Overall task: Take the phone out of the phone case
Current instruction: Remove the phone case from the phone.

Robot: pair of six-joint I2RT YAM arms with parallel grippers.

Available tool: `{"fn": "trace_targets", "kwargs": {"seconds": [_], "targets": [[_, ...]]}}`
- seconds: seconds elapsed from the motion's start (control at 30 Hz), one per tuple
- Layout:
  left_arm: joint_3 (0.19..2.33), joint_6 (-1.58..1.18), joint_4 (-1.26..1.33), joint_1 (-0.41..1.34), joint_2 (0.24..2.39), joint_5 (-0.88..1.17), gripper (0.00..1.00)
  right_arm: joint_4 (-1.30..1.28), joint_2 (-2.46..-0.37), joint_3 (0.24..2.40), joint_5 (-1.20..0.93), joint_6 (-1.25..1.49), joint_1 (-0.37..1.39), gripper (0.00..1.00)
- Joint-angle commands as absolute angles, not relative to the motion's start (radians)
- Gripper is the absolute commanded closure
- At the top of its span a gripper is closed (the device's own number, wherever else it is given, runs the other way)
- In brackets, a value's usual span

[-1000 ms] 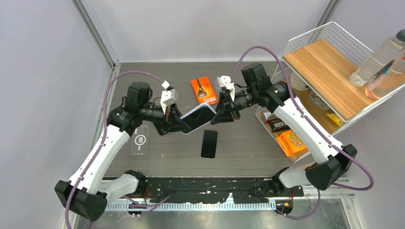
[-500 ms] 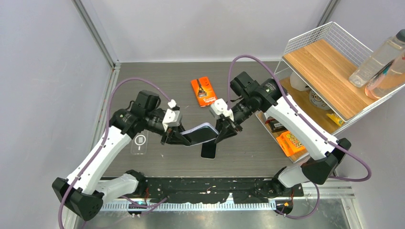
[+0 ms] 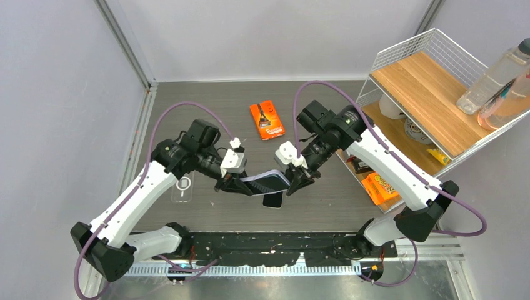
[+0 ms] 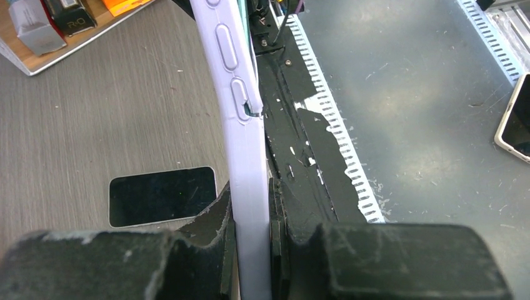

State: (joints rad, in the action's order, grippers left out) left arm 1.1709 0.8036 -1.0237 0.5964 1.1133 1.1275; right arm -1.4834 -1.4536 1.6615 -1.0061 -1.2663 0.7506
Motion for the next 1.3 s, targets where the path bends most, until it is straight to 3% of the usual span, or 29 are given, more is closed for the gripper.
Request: {"fn": "trace_targets", "kwargs": {"seconds": [0.0,0.6,0.83,0.97,1.0,1.07,1.27], "targets": [[1.187,0.924,-1.182,0.674,1.118,1.195,1.0,-1.368,-1.442,1.715,-0.994,-1.322,0.742,0.95],[1.208,0.975,-1.213,0.718,1.148,1.151,1.0,-1.335,-1.441,1.708,-0.923,-1.313,0.785,0.95],[1.176,0.933,-1.153,0.717,1.114,1.078,1.0,-0.887,-1.365,1.573,-0.706,-0.797,0.777,0.93],[1.168,0.856,-1.086,0.686,1.094,1.047,1.0,-0.738,-1.328,1.518,-0.564,-0.606,0.75,0.73],[1.164,0.831,-1.059,0.668,1.088,1.05,1.0,-0.731,-1.319,1.509,-0.563,-0.58,0.733,0.58],[1.157,0.769,-1.0,0.622,1.071,1.052,1.0,-0.729,-1.297,1.491,-0.607,-0.574,0.705,0.45],[1.151,0.644,-0.871,0.514,1.04,1.028,1.0,-0.869,-1.204,1.455,-0.733,-0.771,0.684,0.38]]}}
